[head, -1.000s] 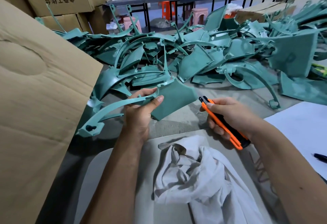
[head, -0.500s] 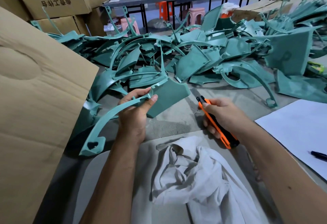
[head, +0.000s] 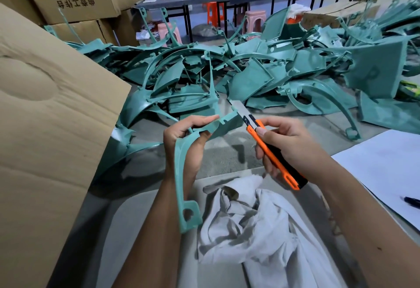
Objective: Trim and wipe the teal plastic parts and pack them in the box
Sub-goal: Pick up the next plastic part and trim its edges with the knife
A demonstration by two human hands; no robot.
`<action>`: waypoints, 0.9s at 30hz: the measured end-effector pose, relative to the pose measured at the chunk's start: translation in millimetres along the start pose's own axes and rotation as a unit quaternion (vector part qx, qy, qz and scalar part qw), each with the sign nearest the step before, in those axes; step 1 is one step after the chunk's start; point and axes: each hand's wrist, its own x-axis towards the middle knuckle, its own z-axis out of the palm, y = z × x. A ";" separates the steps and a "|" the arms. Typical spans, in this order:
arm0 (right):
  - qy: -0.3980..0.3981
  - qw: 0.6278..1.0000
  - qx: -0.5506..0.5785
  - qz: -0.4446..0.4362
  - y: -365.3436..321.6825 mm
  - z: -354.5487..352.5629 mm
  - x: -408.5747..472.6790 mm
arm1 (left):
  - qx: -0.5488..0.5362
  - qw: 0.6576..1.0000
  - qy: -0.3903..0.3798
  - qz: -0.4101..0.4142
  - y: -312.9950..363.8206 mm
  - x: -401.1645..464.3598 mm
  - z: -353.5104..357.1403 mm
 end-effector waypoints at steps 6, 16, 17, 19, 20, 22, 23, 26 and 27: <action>0.127 0.963 -0.232 0.045 11.1 -10.3 6.1 | 0.024 1.000 -0.015 -0.005 -2.7 -0.6 -4.6; 0.112 0.967 -0.230 0.007 5.9 0.9 5.2 | 0.033 0.999 -0.032 -0.003 -4.3 -4.0 1.0; 0.118 0.961 -0.249 0.023 8.0 -1.1 6.1 | 0.023 0.999 -0.028 -0.007 -5.3 -4.0 0.7; 0.135 0.950 -0.278 0.039 12.0 -2.6 7.0 | 0.012 0.999 -0.027 -0.016 -7.2 -3.4 -0.2; 0.154 0.941 -0.300 0.028 13.3 -2.4 7.6 | 0.014 0.999 -0.029 -0.019 -9.0 -3.1 -0.8; 0.202 0.922 -0.329 -0.027 13.2 1.2 7.3 | 0.023 0.999 -0.026 -0.023 -12.3 -2.5 -2.2; 0.212 0.926 -0.307 -0.056 12.2 3.7 6.6 | 0.018 0.999 -0.024 -0.026 -12.9 -2.2 -2.7; 0.163 0.957 -0.221 -0.090 11.3 12.2 5.1 | -0.010 0.999 -0.014 -0.035 -12.8 -2.8 -2.9; 0.149 0.963 -0.210 -0.083 11.9 14.6 4.9 | -0.016 0.999 -0.011 -0.039 -12.5 -2.8 -2.8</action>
